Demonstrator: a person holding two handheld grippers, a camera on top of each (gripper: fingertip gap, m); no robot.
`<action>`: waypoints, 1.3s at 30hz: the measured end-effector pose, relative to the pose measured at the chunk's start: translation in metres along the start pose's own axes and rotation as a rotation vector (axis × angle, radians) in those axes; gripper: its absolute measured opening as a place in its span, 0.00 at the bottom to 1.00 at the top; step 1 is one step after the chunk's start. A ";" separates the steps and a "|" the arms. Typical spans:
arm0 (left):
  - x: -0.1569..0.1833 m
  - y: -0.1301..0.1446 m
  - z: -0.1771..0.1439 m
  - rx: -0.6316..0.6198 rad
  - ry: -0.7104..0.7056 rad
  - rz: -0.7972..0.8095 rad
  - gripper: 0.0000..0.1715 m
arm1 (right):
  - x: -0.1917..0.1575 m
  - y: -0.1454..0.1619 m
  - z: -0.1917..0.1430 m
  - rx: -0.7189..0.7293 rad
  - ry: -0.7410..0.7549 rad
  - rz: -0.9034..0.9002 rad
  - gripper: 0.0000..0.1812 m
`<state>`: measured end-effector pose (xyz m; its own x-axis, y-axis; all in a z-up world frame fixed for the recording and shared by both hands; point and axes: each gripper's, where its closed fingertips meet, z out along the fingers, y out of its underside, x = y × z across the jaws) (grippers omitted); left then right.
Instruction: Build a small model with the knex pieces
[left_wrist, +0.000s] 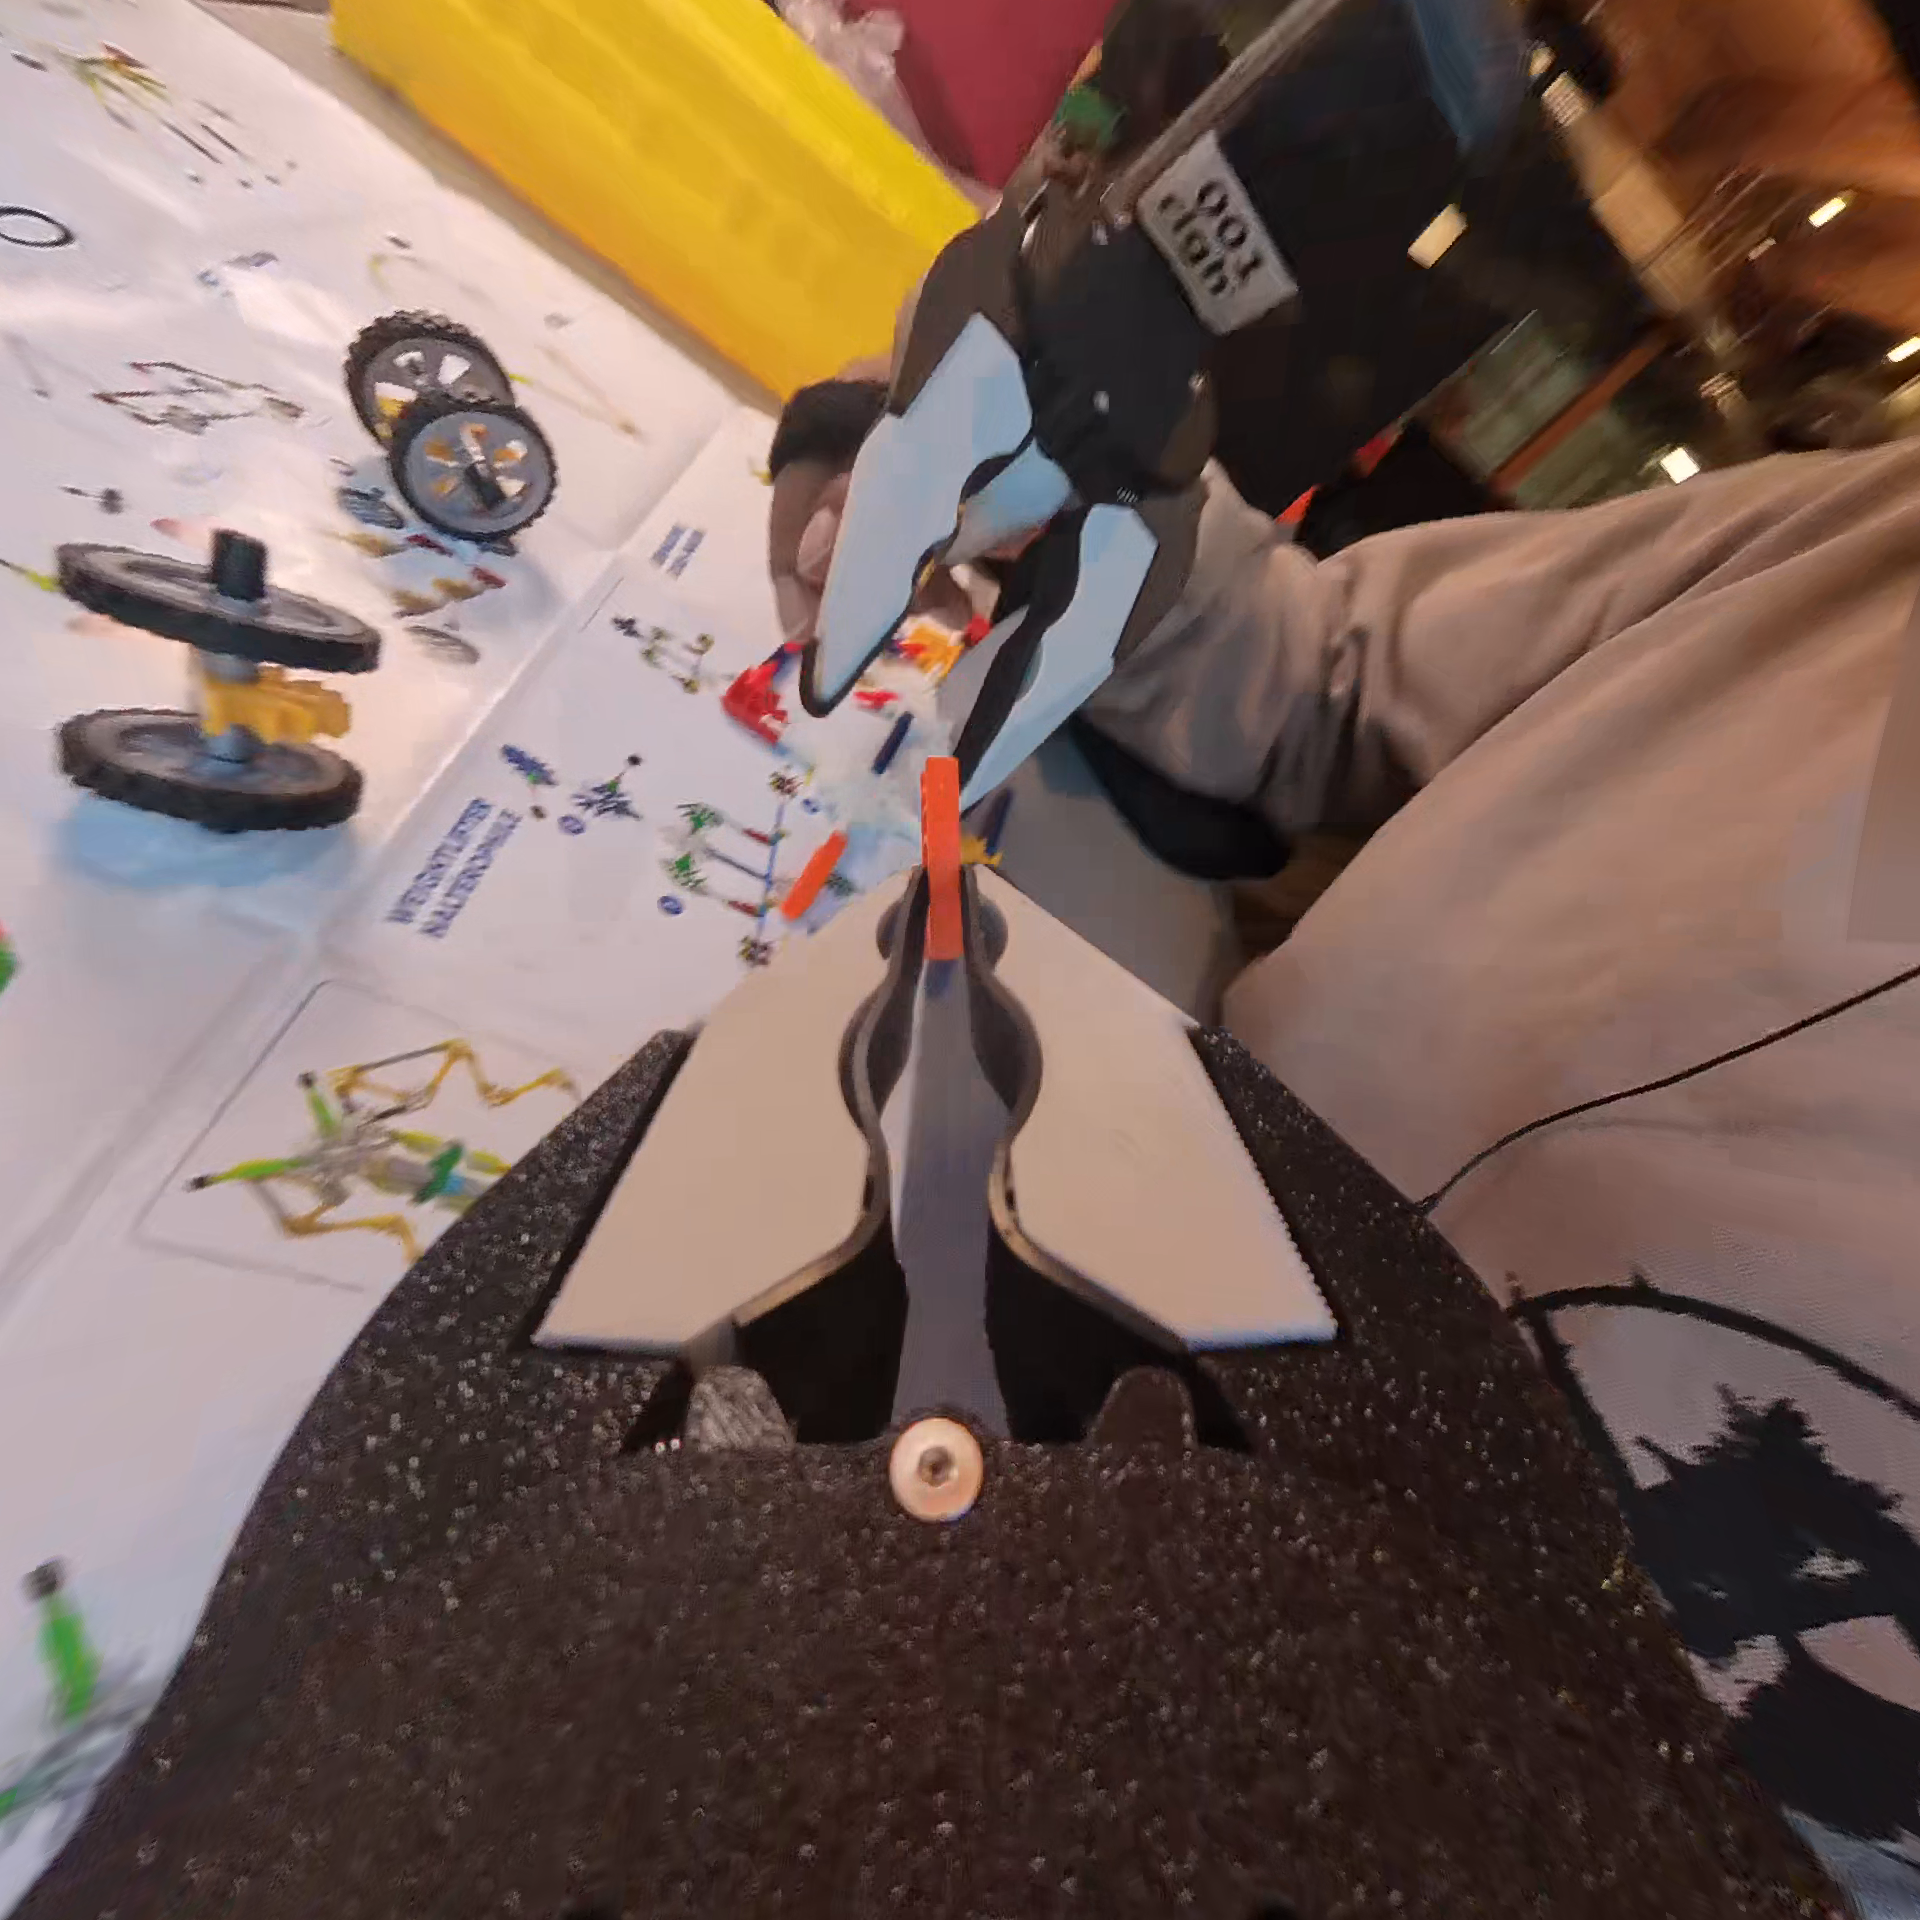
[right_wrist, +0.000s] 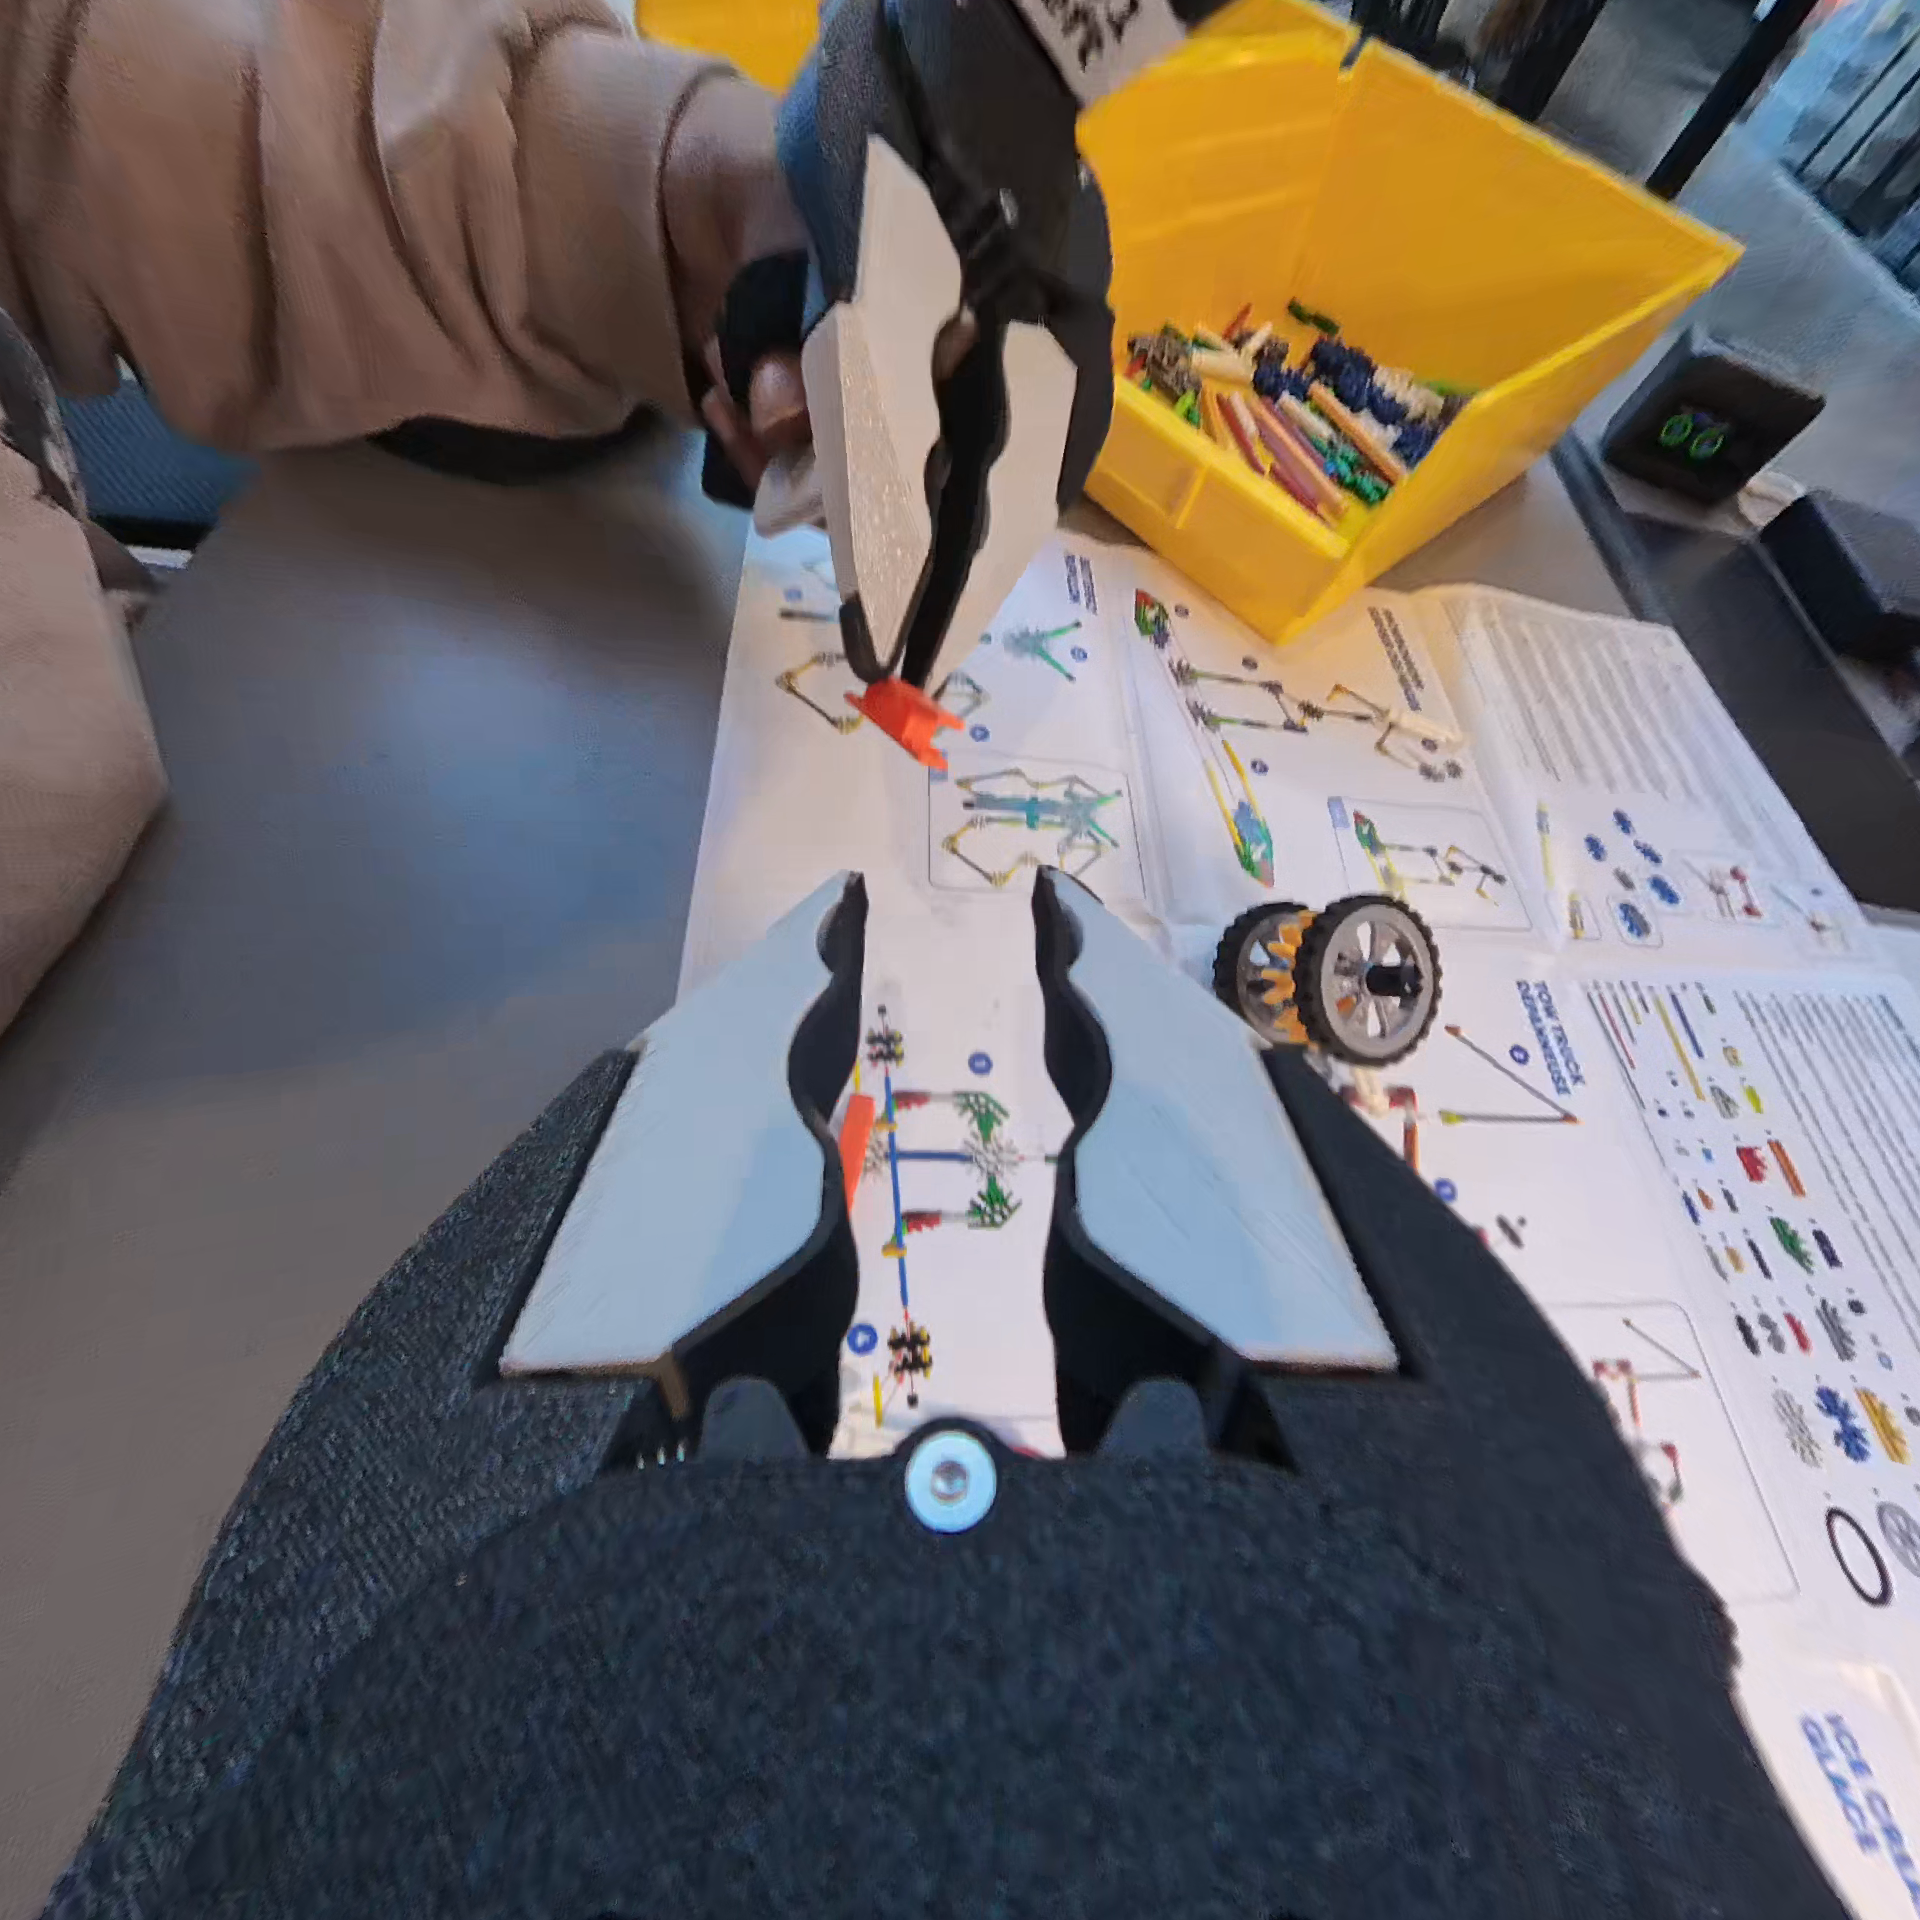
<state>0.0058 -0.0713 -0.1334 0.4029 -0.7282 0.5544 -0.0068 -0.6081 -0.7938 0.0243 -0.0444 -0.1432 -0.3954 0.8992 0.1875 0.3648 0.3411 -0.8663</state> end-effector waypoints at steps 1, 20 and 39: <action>0.007 -0.003 0.003 0.032 0.063 -0.049 0.02 | -0.002 -0.009 0.000 0.047 0.006 -0.019 0.17; 0.024 -0.027 0.006 0.187 0.137 0.021 0.14 | -0.015 -0.033 -0.007 0.151 -0.057 -0.024 0.05; 0.020 -0.022 0.011 0.006 -0.322 0.676 0.04 | -0.012 -0.039 -0.011 0.280 -0.163 0.199 0.05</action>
<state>0.0238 -0.0690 -0.1078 0.5610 -0.8133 -0.1543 -0.3432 -0.0588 -0.9374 0.0238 -0.0655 -0.1064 -0.4772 0.8771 -0.0541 0.2125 0.0554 -0.9756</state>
